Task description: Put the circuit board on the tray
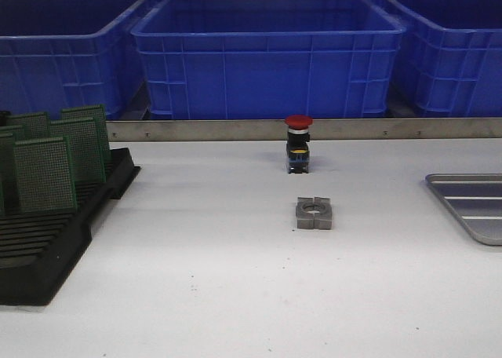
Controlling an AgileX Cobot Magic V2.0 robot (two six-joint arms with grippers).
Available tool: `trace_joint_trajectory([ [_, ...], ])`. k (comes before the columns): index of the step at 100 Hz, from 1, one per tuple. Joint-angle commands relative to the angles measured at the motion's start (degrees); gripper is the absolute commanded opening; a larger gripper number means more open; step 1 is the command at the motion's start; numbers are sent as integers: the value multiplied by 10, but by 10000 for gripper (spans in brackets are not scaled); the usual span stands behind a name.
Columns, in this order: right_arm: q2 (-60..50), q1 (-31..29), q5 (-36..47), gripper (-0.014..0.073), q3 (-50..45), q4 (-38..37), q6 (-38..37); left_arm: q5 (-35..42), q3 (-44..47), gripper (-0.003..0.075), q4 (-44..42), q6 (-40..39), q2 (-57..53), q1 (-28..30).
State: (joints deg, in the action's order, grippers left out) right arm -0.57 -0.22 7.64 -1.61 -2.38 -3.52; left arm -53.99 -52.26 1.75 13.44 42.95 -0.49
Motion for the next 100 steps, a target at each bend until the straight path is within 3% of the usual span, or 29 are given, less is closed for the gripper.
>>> trace_joint_trajectory([
  [1,-10,0,46,-68,-4,-1,4,24,-23,-19,9,2,26,1],
  [21,-10,0,46,-68,-4,-1,4,21,-23,-15,11,3,51,1],
  [28,-10,0,46,-68,-4,-1,4,17,-23,25,12,3,51,1],
  [35,-10,0,46,-68,-4,-1,4,13,-23,124,12,3,51,1],
  [47,-10,0,46,-68,-4,-1,4,9,-23,391,12,3,51,1],
  [57,-10,0,46,-68,-4,-1,4,9,-23,506,12,3,51,1],
  [82,-10,0,46,-68,-4,-1,4,38,-28,502,27,9,62,1],
  [100,-10,0,46,-68,-4,-1,4,17,-83,502,54,96,132,1],
])
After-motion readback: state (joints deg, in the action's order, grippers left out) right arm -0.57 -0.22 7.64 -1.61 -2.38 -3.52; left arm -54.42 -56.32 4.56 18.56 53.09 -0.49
